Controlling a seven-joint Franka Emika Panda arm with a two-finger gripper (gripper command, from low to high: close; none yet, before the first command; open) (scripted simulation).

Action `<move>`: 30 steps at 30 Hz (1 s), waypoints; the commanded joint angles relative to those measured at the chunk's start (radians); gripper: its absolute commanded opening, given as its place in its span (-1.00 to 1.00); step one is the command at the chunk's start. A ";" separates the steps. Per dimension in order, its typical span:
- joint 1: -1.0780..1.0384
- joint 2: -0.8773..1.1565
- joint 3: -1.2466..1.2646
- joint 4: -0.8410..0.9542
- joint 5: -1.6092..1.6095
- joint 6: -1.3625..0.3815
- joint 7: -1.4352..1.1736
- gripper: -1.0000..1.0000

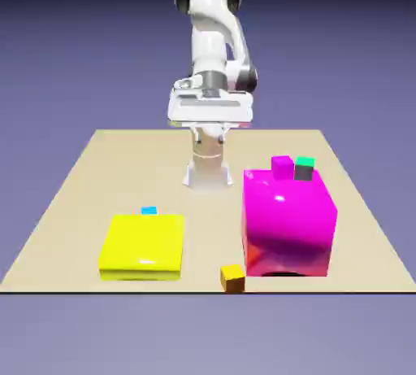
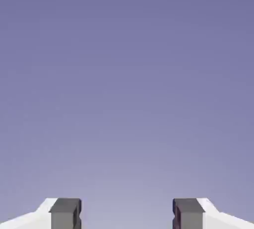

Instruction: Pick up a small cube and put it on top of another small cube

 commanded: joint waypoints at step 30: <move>-0.046 1.087 0.189 0.975 -0.169 -1.062 0.040 0.00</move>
